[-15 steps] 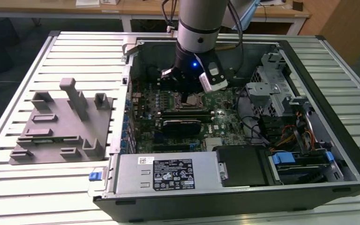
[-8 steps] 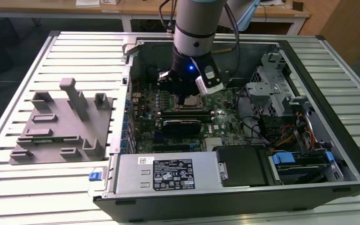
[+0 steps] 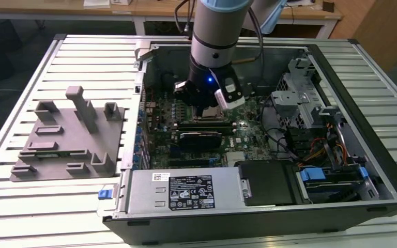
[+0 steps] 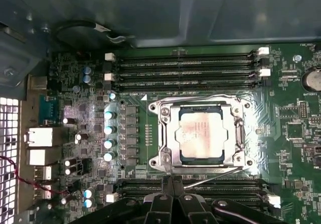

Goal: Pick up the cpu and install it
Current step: 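Install the second cpu locking lever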

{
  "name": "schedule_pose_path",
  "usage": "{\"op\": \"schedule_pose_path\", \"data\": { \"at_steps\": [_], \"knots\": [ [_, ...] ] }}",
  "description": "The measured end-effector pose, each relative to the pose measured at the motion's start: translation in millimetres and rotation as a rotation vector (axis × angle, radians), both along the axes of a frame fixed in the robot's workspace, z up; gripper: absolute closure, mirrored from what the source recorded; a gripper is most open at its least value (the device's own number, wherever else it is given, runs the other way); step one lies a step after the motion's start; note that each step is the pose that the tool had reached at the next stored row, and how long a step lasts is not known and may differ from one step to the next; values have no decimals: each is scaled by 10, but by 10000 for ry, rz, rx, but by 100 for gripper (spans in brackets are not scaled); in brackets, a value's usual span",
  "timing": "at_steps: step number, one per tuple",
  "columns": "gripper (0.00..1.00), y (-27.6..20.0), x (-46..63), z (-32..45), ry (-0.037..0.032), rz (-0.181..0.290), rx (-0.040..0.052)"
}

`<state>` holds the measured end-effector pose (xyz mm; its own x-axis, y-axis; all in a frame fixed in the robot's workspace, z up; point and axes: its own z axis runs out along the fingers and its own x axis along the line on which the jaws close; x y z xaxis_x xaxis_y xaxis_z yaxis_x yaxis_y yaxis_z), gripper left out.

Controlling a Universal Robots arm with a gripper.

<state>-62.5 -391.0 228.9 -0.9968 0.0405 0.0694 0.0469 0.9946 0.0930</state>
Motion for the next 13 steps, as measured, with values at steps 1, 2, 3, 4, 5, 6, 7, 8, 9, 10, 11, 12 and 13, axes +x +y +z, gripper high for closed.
{"op": "schedule_pose_path", "data": {
  "at_steps": [1, 2, 3, 4, 5, 6, 7, 8, 9, 10, 11, 12, 13],
  "knots": [
    [89, -11, 0, -6, -1, 0, 7],
    [89, -15, 0, -13, -1, 0, 11],
    [89, -18, -1, -20, -1, -1, 13],
    [89, -20, -3, -28, -1, -1, 15],
    [89, -23, -5, -35, 0, -1, 17],
    [89, -26, -6, -44, -1, 0, 20],
    [89, -28, -7, -53, 0, 1, 23],
    [89, -31, -10, -64, 0, 1, 29],
    [89, -33, -13, -76, 1, 1, 40],
    [89, -34, -15, -87, 0, 0, 52],
    [89, -35, -18, -98, 0, 0, 67],
    [89, -36, -23, -110, 0, -1, 80],
    [89, -37, -28, -121, 0, -1, 97]
  ]
}}
